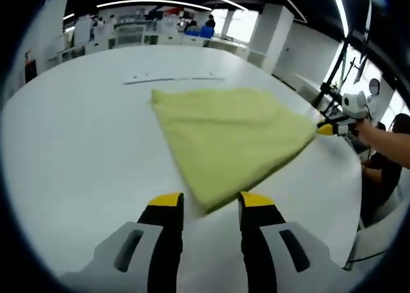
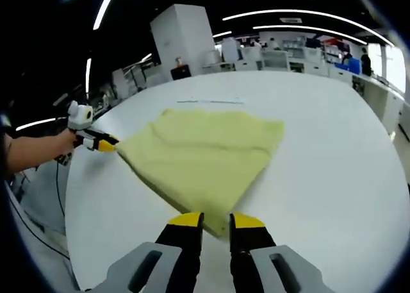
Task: Fold the garment on the visible template until the final outline fits inside the template.
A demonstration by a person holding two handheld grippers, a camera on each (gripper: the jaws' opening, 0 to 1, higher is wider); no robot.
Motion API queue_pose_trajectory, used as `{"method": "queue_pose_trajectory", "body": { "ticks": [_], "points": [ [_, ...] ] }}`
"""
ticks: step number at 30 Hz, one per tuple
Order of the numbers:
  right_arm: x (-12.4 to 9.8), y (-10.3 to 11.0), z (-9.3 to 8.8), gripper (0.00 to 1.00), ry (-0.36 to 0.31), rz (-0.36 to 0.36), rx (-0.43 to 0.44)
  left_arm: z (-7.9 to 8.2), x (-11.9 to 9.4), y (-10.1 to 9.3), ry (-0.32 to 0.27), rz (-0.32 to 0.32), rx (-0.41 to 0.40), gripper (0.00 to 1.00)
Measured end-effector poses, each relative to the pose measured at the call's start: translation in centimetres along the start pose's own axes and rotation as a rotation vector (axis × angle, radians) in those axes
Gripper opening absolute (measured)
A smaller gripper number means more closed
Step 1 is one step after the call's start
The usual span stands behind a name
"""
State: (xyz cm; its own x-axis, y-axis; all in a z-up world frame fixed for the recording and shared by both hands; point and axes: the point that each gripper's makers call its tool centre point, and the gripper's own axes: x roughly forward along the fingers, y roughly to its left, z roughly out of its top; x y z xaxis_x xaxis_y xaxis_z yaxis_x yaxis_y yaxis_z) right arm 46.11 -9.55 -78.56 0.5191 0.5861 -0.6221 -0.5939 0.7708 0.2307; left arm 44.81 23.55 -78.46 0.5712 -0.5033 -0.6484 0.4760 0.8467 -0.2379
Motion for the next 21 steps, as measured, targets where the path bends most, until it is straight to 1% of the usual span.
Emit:
{"method": "queue_pose_trajectory", "body": {
  "ticks": [4,6,9,13,18,21],
  "points": [
    [0.0,0.1,-0.2,0.03,0.007,0.006,-0.008,-0.1,0.0,-0.2,0.0,-0.014,0.015,0.16],
    [0.0,0.1,-0.2,0.01,0.007,0.004,-0.011,-0.1,0.0,-0.3,0.001,-0.018,0.019,0.14],
    [0.0,0.1,-0.2,0.0,0.007,0.004,-0.018,-0.5,-0.1,-0.3,0.01,-0.022,0.028,0.05],
    [0.0,-0.1,-0.2,0.0,0.007,-0.004,-0.031,-0.7,-0.2,-0.3,0.01,-0.025,0.03,0.02],
    [-0.2,-0.3,-0.4,0.0,0.008,-0.004,-0.018,-1.0,-0.4,-0.5,0.017,-0.035,0.033,0.01],
    [-0.7,-0.3,-0.6,0.0,0.0,-0.002,-0.008,-1.3,-0.5,-0.8,0.02,-0.04,0.031,0.01]
  ]
}}
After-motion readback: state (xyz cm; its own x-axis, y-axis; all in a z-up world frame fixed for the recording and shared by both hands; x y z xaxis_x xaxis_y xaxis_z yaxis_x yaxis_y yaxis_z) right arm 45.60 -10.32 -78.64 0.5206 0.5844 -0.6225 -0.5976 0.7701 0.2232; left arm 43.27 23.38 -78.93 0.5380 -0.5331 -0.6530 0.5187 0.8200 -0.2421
